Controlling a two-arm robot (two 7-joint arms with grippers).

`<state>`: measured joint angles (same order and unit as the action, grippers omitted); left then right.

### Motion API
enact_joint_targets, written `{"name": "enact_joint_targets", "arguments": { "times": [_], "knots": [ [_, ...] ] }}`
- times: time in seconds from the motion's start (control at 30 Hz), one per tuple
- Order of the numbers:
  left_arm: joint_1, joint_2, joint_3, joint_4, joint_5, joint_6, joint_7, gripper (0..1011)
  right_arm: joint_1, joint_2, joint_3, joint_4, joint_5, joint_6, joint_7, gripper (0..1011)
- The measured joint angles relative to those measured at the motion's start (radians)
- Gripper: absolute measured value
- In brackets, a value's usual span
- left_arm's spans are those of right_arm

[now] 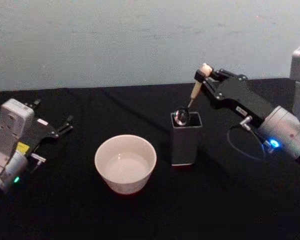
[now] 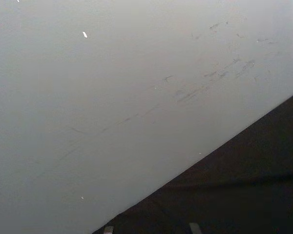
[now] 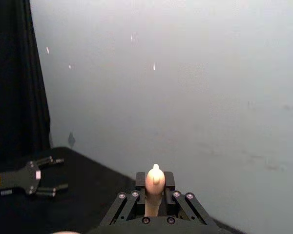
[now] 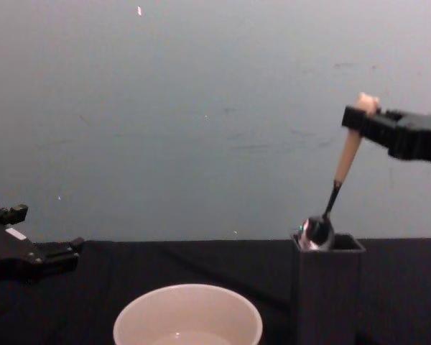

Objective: Pick up the stirring spoon with one hand, stir inside the cup, then place it back in its original position.

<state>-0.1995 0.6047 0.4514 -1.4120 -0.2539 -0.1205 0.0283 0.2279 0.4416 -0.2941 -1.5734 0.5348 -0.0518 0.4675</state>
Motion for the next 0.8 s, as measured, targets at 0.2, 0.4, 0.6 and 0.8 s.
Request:
{"name": "enact_joint_targets", "arguments": {
  "times": [0.2,0.4,0.6,0.8],
  "knots": [
    [0.0,0.0,0.0,0.0,0.0,0.0,0.0,1001,0.014,-0.003,0.003,0.0,0.003,-0.023,0.006,213],
    [0.0,0.0,0.0,0.0,0.0,0.0,0.0,1001,0.043,-0.017,-0.013,0.026,0.003,-0.05,0.029,214],
    [0.0,0.0,0.0,0.0,0.0,0.0,0.0,1001,0.078,-0.04,-0.041,0.065,0.016,-0.081,0.075,213],
    [0.0,0.0,0.0,0.0,0.0,0.0,0.0,1001,0.121,-0.058,-0.088,0.117,0.021,-0.104,0.135,213]
  ]
}}
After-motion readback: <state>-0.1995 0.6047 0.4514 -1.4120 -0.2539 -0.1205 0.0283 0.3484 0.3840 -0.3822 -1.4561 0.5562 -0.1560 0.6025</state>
